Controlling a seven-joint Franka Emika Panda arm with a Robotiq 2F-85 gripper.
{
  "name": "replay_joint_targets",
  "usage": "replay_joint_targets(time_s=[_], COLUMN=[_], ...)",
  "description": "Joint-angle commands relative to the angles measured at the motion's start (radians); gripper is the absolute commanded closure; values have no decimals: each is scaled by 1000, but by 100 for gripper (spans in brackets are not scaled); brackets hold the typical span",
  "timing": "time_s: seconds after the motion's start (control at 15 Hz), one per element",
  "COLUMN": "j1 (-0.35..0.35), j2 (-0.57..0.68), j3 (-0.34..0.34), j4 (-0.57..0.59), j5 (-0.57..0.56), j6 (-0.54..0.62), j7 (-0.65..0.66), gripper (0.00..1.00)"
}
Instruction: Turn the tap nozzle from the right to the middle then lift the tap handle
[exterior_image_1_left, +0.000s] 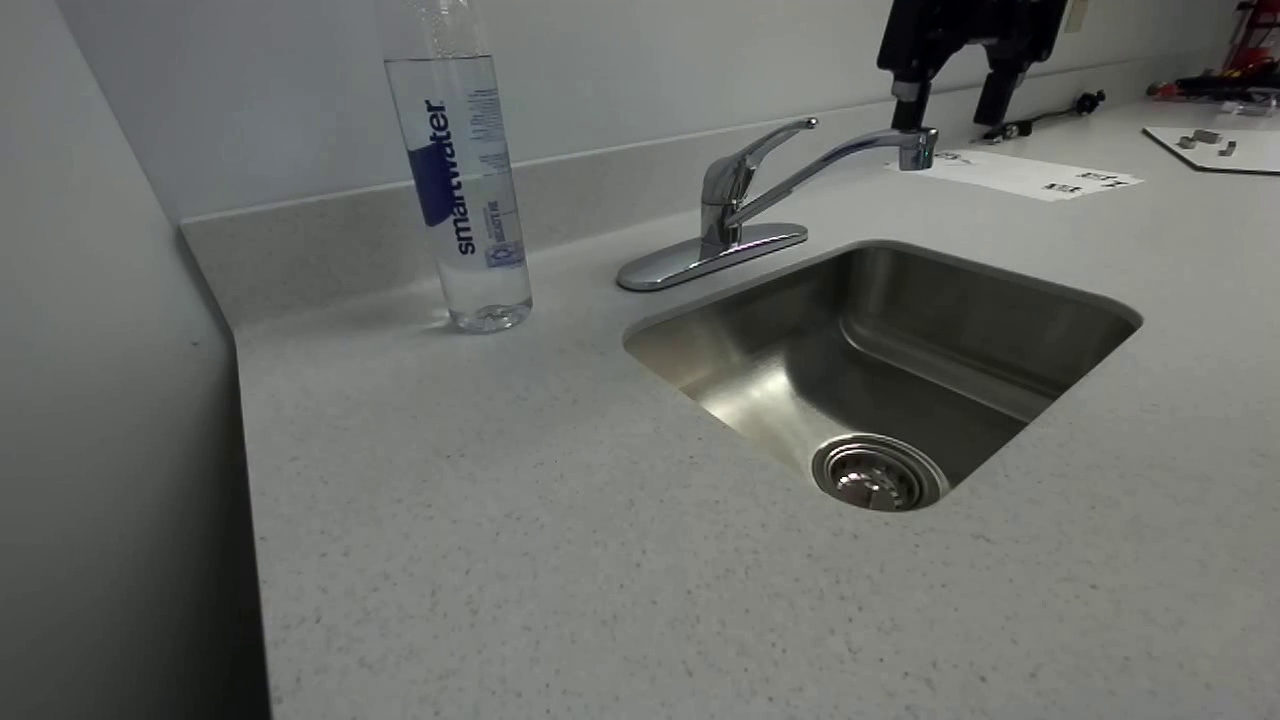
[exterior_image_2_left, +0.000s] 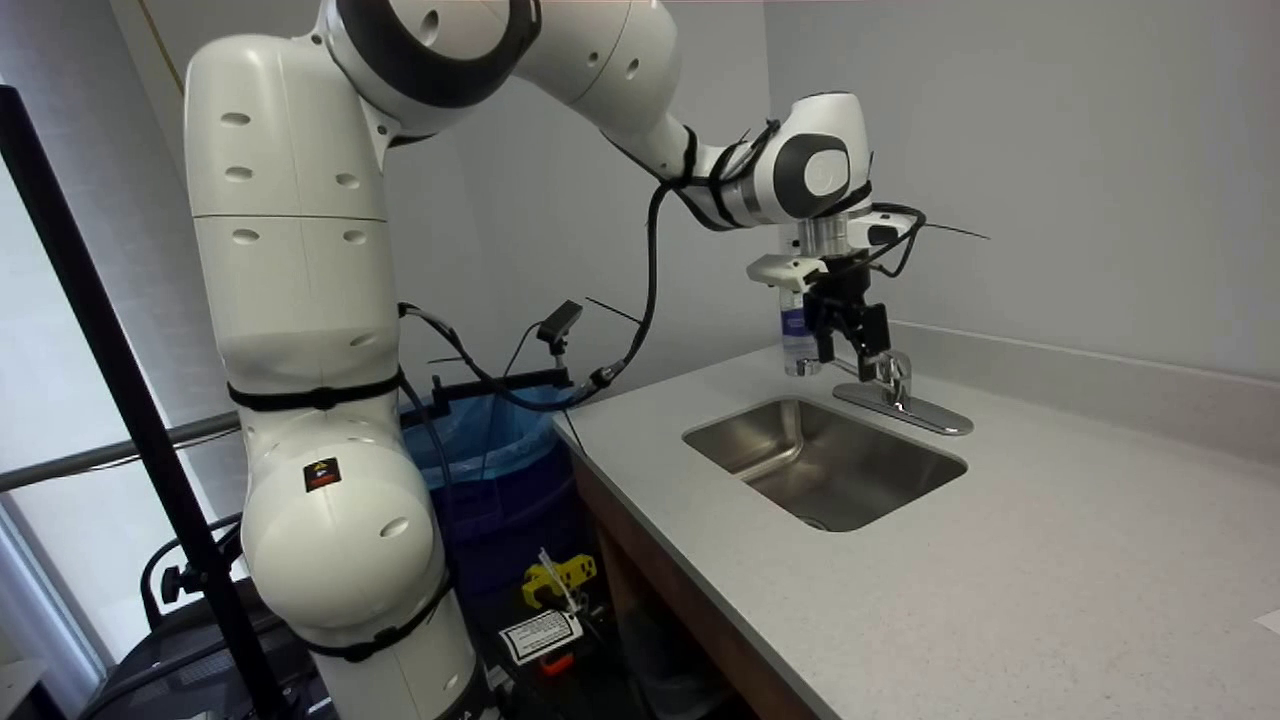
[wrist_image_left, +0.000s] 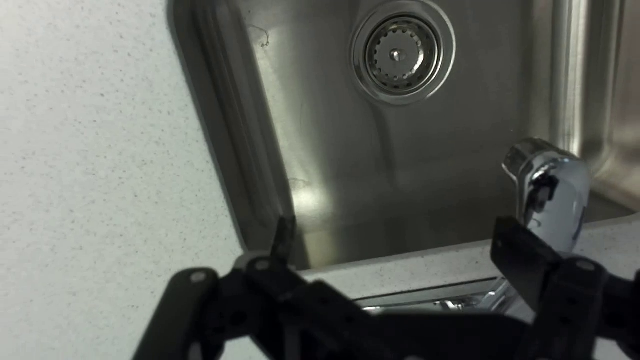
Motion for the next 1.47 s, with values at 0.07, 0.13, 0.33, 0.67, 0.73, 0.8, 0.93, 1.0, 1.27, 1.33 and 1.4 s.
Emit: replay_joint_targets(time_s=[0.07, 0.13, 0.33, 0.67, 0.73, 0.8, 0.93, 1.0, 1.27, 1.33, 1.4], j1=[-4, -3, 2, 4, 5, 6, 8, 10, 13, 13, 13], j2=[-35, -34, -16, 28, 38, 49, 71, 82, 131, 143, 153], j3=[3, 4, 5, 2, 1, 1, -1, -2, -12, -13, -13], j4=[16, 20, 29, 46, 51, 57, 74, 82, 124, 133, 141], j5=[18, 18, 7, -8, -9, -8, -9, -11, -18, -14, -10], j6=[-11, -8, 9, 49, 58, 70, 92, 101, 130, 136, 144], j7=[-39, -36, -21, -5, -3, -2, 1, 5, 18, 16, 14], gripper=[0, 0, 0, 0, 0, 0, 0, 0, 0, 0, 0])
